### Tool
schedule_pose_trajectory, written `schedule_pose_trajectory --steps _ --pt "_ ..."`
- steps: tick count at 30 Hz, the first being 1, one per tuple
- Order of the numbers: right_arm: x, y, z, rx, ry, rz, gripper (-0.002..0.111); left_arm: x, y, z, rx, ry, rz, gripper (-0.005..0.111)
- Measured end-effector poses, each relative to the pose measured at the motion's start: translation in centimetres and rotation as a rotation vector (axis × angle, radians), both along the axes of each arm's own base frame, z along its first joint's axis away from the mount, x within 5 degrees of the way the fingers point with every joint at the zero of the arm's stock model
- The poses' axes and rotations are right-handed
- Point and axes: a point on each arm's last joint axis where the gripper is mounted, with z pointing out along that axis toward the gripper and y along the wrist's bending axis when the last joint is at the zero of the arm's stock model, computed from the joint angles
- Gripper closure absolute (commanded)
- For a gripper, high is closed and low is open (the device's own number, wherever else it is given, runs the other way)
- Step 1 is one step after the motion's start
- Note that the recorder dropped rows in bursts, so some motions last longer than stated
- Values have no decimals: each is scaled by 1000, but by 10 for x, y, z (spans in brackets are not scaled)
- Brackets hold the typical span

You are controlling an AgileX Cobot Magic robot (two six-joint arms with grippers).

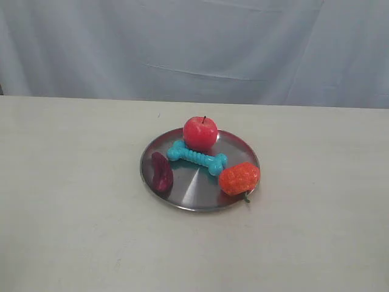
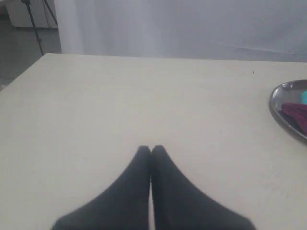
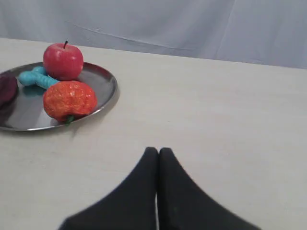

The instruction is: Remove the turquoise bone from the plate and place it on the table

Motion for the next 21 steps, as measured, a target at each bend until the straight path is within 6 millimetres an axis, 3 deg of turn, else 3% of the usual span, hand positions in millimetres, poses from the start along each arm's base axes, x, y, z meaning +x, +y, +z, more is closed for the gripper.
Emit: schedule_pose_trajectory --steps 4,15,18,21 --pt "-1 -5 3 -202 30 -3 109 0 0 0 0 0 0 107" --pt "-1 -6 6 -284 33 0 109 0 0 0 0 0 0 107" --pt "1 -5 15 -399 -36 18 109 0 0 0 0 0 0 107" --pt "4 2 34 -526 -238 69 109 0 0 0 0 0 0 107"
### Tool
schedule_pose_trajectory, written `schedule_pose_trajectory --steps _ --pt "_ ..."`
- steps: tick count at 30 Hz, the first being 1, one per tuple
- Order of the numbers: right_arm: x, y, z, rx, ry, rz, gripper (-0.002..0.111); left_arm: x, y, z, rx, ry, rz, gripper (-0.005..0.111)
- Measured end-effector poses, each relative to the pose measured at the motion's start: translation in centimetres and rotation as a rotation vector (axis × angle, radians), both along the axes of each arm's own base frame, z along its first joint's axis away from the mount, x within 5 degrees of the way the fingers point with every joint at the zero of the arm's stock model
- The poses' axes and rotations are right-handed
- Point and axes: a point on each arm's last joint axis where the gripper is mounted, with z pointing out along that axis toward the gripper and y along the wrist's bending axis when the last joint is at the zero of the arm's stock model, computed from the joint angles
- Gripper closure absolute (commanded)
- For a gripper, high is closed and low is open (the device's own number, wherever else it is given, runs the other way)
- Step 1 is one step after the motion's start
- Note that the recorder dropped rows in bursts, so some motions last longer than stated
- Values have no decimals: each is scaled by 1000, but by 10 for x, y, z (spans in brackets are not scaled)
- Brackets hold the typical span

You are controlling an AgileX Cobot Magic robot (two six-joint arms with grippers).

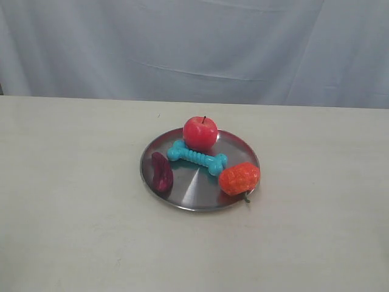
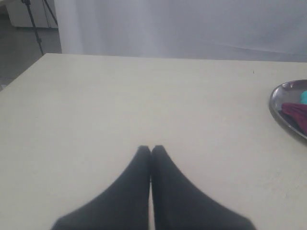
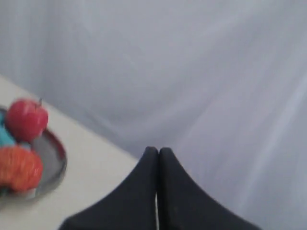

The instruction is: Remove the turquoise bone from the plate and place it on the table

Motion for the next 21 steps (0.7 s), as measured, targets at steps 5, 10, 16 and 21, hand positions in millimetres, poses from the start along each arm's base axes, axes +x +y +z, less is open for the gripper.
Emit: schedule_pose_trajectory --steps 5,10,16,21 --pt "-8 19 33 -147 -367 177 109 0 0 0 0 0 0 107" --pt "-28 37 57 -193 -722 378 109 0 0 0 0 0 0 107" --pt "-50 30 76 283 -1046 627 109 0 0 0 0 0 0 107" --pt "-37 12 96 622 -849 437 109 0 0 0 0 0 0 107"
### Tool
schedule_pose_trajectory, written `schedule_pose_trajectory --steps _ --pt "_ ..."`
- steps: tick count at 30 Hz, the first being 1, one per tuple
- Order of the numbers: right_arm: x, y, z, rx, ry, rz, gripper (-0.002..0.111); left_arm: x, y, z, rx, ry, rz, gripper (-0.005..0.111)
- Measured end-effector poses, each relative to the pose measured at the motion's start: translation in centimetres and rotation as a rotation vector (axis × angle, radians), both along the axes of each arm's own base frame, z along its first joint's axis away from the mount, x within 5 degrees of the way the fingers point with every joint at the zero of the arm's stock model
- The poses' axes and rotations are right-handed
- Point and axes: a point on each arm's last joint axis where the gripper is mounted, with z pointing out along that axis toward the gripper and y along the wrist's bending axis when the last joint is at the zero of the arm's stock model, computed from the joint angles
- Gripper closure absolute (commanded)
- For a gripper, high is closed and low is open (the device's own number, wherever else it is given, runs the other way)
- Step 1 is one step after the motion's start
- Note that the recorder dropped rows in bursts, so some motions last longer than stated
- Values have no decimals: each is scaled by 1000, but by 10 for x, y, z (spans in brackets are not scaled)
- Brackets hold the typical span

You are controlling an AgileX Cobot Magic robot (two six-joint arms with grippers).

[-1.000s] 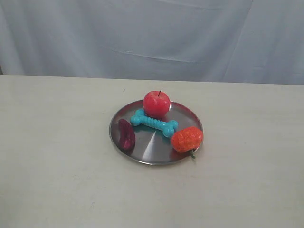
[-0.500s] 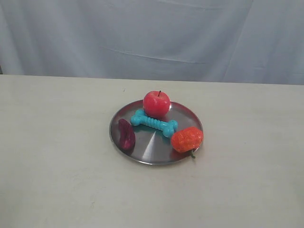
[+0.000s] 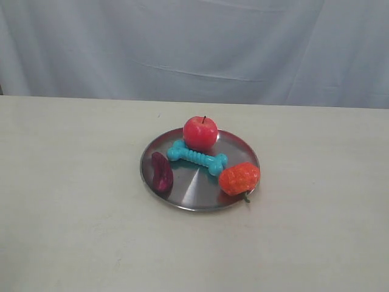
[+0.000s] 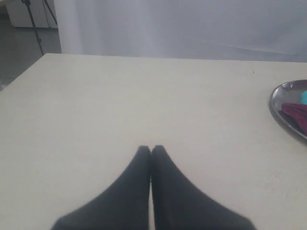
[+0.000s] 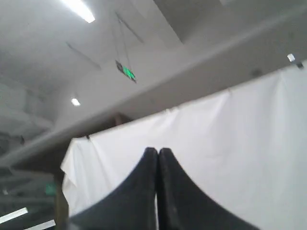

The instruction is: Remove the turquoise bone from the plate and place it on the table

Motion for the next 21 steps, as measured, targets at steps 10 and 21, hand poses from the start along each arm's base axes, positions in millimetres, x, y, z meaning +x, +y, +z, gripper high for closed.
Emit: schedule_pose_trajectory --steps 10,21 --pt "39 -15 70 7 664 -138 109 0 0 0 0 0 0 107" --pt "169 -34 121 -233 1458 122 109 0 0 0 0 0 0 107"
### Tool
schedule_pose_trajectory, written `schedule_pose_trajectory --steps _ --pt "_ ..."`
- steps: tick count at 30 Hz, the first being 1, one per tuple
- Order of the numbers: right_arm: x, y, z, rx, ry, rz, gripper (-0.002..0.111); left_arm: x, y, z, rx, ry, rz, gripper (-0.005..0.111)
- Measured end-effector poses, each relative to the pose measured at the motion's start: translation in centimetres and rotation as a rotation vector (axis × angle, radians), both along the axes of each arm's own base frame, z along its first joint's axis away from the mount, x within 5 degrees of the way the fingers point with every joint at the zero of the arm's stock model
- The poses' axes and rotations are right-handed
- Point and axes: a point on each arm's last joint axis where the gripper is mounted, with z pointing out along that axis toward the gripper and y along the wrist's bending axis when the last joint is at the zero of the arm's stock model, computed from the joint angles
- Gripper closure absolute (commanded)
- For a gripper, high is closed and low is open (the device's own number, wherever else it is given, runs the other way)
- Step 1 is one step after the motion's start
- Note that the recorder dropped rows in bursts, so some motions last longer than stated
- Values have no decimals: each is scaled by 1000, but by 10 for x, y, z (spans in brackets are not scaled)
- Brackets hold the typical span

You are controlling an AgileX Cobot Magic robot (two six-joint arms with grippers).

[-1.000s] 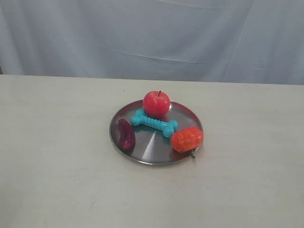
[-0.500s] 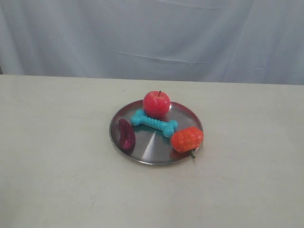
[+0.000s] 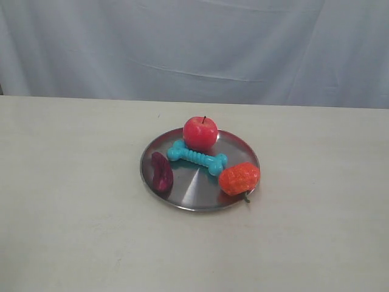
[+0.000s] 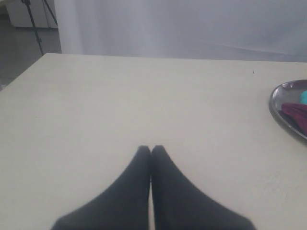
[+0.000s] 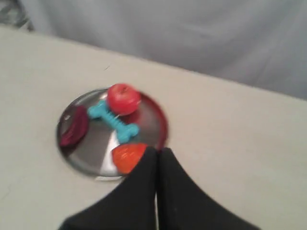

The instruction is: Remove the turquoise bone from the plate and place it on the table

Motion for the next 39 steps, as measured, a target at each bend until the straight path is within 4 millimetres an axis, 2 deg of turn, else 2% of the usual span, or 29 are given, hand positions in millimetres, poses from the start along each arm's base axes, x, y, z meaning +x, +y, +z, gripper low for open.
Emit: schedule_pose_trajectory --steps 4,8,13,17,18,20,22,24,29,34,39 --pt "55 4 -11 109 169 253 109 0 0 0 0 0 0 107" --pt "99 -1 -28 182 239 362 109 0 0 0 0 0 0 107" --pt "139 -6 -59 155 270 396 109 0 0 0 0 0 0 107" --pt "169 2 -87 53 277 448 108 0 0 0 0 0 0 107" --pt "175 6 -93 28 278 458 106 0 0 0 0 0 0 107" --pt "189 14 -108 -26 284 471 93 0 0 0 0 0 0 107" --pt "201 23 -122 -56 288 484 77 0 0 0 0 0 0 107" --pt "211 32 -138 -68 307 505 65 0 0 0 0 0 0 107" --pt "230 52 -179 -107 367 550 64 0 0 0 0 0 0 107" --pt "246 55 -206 -137 360 533 62 0 0 0 0 0 0 107" --pt "257 53 -239 -145 400 529 53 0 0 0 0 0 0 107"
